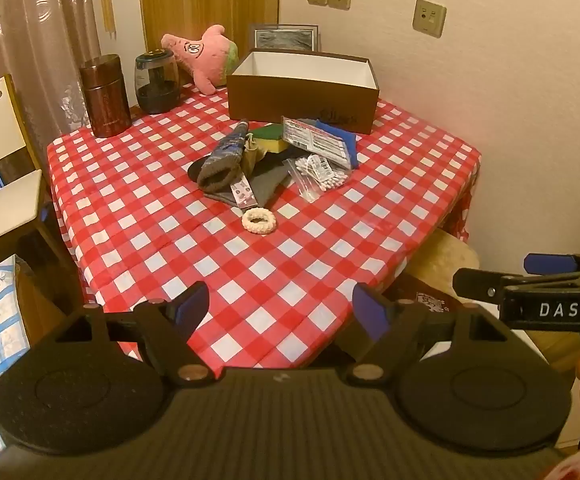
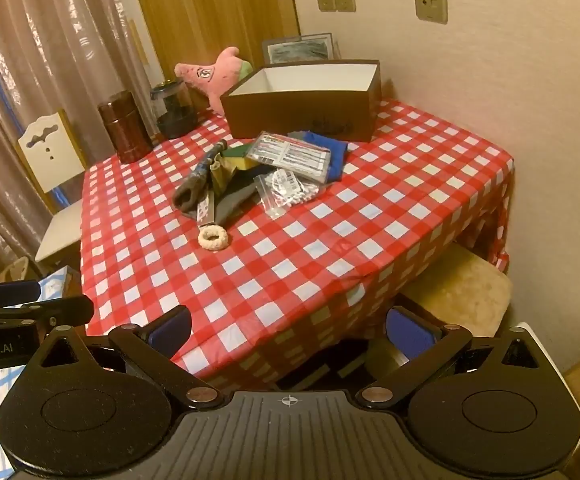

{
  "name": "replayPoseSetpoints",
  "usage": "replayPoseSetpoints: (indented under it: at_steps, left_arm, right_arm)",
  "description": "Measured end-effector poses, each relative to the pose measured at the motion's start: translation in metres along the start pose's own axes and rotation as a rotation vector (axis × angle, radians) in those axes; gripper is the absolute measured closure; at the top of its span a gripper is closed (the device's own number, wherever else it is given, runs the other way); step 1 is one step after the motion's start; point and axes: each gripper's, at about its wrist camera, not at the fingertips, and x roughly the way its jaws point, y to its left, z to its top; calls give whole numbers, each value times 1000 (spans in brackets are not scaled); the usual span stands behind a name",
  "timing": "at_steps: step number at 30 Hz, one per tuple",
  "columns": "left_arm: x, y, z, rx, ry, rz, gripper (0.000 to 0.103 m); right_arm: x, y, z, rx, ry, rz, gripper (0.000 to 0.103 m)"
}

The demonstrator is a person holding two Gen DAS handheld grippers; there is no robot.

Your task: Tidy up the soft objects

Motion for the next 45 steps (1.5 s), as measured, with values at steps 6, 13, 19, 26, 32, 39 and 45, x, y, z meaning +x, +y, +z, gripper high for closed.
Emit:
replayPoseSetpoints:
  at_steps: [6,13,19,26,32,39,45]
  left_arm:
    - [0,0,0,1,0,-2,26]
    - [0,0,0,1,1,-1,26]
    - [0,0,0,2,1,1,26]
    - [0,0,0,1,1,1,26]
    - [0,0,0,2,3,1,26]
    - [0,0,0,2,3,1,26]
    - [0,0,0,3,4,2,26]
  right_arm:
    - [1,-1,0,0,0,3,0]
    - [2,-3,0,1,0,2,0]
    - [3,-4,2,1,0,2,0]
    - [5,-4,2,2,0,2,0]
    - [6,-5,3,3,0,3,0]
    - [7,-6,5,3,1,2,0]
    - [8,-8,7,3,2,2,0]
